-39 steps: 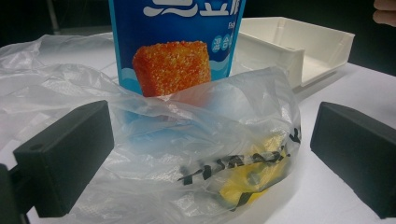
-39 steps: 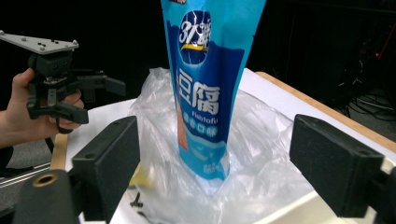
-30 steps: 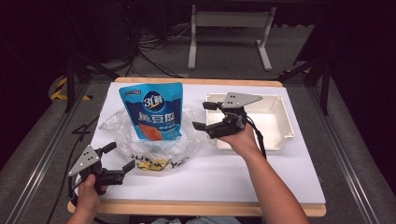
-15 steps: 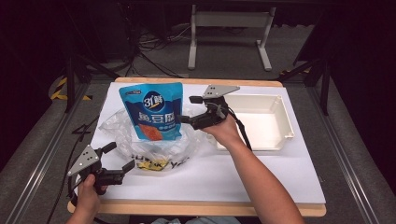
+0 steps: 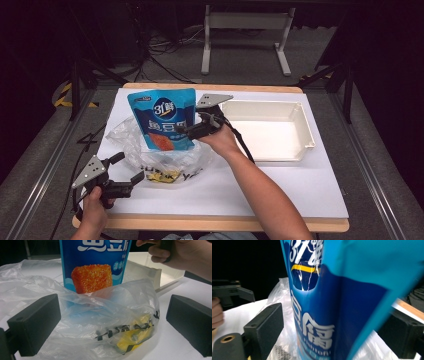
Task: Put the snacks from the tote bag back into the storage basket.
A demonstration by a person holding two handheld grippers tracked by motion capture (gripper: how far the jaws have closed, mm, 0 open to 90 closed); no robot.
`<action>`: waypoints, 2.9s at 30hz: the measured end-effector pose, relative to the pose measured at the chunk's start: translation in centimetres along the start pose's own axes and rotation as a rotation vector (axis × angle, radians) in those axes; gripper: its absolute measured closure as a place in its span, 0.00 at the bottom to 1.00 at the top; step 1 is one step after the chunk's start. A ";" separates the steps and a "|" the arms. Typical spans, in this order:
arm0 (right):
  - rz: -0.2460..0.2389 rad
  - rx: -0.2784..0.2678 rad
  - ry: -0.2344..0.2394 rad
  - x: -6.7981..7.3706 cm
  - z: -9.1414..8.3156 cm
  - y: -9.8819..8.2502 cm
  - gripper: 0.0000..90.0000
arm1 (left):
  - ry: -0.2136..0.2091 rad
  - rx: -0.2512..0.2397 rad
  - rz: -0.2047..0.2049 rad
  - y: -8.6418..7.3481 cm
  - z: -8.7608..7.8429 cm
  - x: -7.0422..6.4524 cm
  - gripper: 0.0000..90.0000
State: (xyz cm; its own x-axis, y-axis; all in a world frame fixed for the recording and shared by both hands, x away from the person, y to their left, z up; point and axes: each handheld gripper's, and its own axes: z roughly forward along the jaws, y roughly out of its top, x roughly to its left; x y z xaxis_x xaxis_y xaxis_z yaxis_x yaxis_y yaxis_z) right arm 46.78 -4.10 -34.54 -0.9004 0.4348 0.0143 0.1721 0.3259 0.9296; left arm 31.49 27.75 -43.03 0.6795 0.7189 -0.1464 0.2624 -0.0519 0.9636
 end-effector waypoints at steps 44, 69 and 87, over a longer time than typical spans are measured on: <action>-0.063 -0.054 0.076 0.5 4.2 -2.8 0.56 | -0.003 0.006 -0.017 -0.1 0.1 0.2 0.00; -0.145 -0.027 0.081 1.7 3.3 1.1 0.67 | -0.003 -0.009 -0.030 -0.1 0.0 0.3 0.00; -0.173 -0.038 0.076 1.0 0.7 5.6 0.67 | 0.005 -0.002 -0.030 -0.2 0.1 0.4 0.00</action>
State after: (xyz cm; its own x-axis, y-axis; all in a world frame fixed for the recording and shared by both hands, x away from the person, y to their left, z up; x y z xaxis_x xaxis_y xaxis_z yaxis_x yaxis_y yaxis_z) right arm 47.08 -1.25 -29.56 -0.9432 0.3095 -0.1209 -0.0023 0.3577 0.9338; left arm 31.75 27.99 -43.27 0.6676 0.7239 -0.1742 0.2815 -0.0289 0.9591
